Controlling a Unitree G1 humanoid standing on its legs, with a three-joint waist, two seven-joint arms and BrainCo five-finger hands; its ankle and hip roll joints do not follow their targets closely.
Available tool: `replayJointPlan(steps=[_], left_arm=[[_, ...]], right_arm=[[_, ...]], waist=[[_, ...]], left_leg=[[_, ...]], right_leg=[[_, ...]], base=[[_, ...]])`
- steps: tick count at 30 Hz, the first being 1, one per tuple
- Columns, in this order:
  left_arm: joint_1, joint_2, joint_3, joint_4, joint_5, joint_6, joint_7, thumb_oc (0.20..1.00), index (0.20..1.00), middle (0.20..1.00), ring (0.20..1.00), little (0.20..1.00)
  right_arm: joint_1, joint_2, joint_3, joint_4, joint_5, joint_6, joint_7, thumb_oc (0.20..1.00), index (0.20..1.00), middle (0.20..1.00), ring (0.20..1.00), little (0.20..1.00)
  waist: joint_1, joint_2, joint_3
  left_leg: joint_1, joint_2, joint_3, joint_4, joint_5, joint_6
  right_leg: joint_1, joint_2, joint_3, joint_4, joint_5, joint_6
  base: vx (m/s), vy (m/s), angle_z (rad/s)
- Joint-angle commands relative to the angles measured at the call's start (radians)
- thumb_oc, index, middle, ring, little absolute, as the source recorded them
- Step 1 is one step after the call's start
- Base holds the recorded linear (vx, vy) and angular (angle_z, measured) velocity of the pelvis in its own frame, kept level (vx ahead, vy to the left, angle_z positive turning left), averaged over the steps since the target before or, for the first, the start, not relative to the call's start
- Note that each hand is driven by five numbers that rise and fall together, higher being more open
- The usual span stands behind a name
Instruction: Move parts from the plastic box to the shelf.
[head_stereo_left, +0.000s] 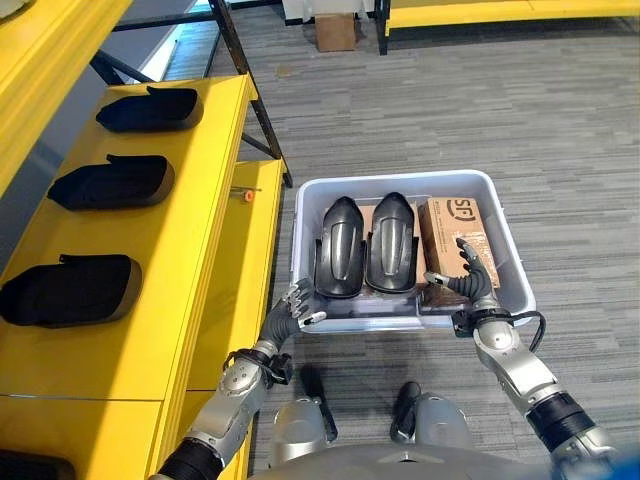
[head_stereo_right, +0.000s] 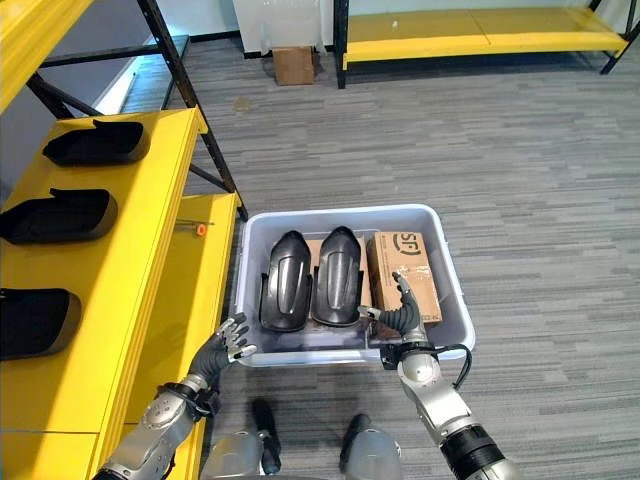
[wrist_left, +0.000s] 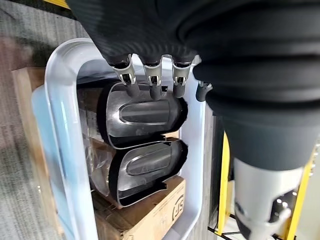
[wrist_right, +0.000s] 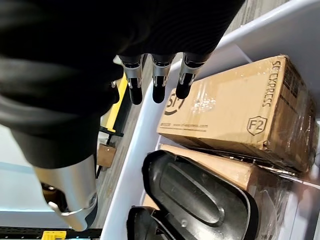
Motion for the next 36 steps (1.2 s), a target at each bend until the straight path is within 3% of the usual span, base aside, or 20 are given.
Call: replayJointPlan(steps=[1,8,20,26,29,33,34,36], left_arm=[[-0.011,0.017,-0.012,-0.087,-0.018,-0.072,-0.01,1.0,1.0,1.0,1.0,1.0],[-0.086,0.028,-0.036,-0.108,-0.053,-0.052,0.015,1.0,1.0,1.0,1.0,1.0],[-0.194,0.042,-0.07,-0.097,-0.053,-0.05,0.037,1.0,1.0,1.0,1.0,1.0],[-0.245,0.04,-0.081,-0.155,-0.132,0.008,-0.005,1.0,1.0,1.0,1.0,1.0],[-0.262,0.05,-0.087,-0.2,-0.132,0.045,0.009,1.0,1.0,1.0,1.0,1.0],[-0.275,0.055,-0.099,-0.216,-0.128,0.043,0.012,1.0,1.0,1.0,1.0,1.0],[-0.273,0.058,-0.104,-0.22,-0.131,0.044,0.014,1.0,1.0,1.0,1.0,1.0],[-0.275,0.056,-0.107,-0.218,-0.127,0.043,0.021,1.0,1.0,1.0,1.0,1.0]], right_arm=[[-0.066,0.011,-0.016,-0.004,0.007,-0.02,-0.014,1.0,1.0,1.0,1.0,1.0],[-0.168,0.024,-0.012,0.071,0.027,0.017,-0.043,1.0,1.0,1.0,1.0,1.0],[-0.329,-0.003,0.004,0.114,0.017,0.001,-0.114,1.0,1.0,1.0,1.0,1.0],[-0.452,-0.034,-0.039,0.149,0.054,-0.006,-0.189,1.0,1.0,1.0,1.0,1.0],[-0.529,-0.061,-0.079,0.181,0.073,0.017,-0.22,1.0,1.0,1.0,1.0,1.0],[-0.62,-0.086,-0.117,0.298,0.126,0.015,-0.253,1.0,1.0,1.0,1.0,1.0],[-0.622,-0.084,-0.121,0.316,0.118,0.009,-0.262,1.0,1.0,1.0,1.0,1.0],[-0.631,-0.083,-0.121,0.333,0.095,-0.01,-0.27,1.0,1.0,1.0,1.0,1.0]], waist=[[0.013,-0.022,0.014],[0.03,0.002,0.074],[0.059,0.028,0.196],[0.088,0.034,0.215],[0.107,0.04,0.215],[0.13,0.05,0.215],[0.129,0.048,0.215],[0.13,0.05,0.215]], left_leg=[[0.003,0.071,-0.036,0.03,-0.004,-0.058],[-0.058,0.055,-0.073,0.063,-0.011,-0.055],[-0.212,0.027,-0.111,0.066,0.008,-0.045],[-0.327,0.006,-0.119,0.097,0.005,-0.028],[-0.379,-0.013,-0.133,0.137,-0.011,-0.015],[-0.466,-0.023,-0.154,0.249,-0.057,-0.001],[-0.461,-0.029,-0.164,0.271,-0.089,-0.008],[-0.469,-0.031,-0.164,0.283,-0.097,-0.005]], right_leg=[[0.076,0.007,0.031,-0.087,0.055,0.041],[0.003,0.001,0.043,-0.014,0.034,0.031],[-0.199,-0.014,0.057,0.083,0.043,0.042],[-0.313,-0.03,0.052,0.132,0.051,0.048],[-0.365,-0.04,0.055,0.184,0.039,0.048],[-0.436,-0.06,0.055,0.292,0.0,0.031],[-0.432,-0.068,0.068,0.316,-0.028,0.044],[-0.441,-0.072,0.069,0.332,-0.036,0.043]], base=[[0.0,0.0,0.0],[-0.06,0.042,0.01],[-0.11,0.029,0.03],[-0.06,-0.01,0.13],[-0.03,-0.005,0.13],[-0.04,-0.011,0.03],[0.05,-0.007,-0.02],[0.01,-0.001,0.0]])
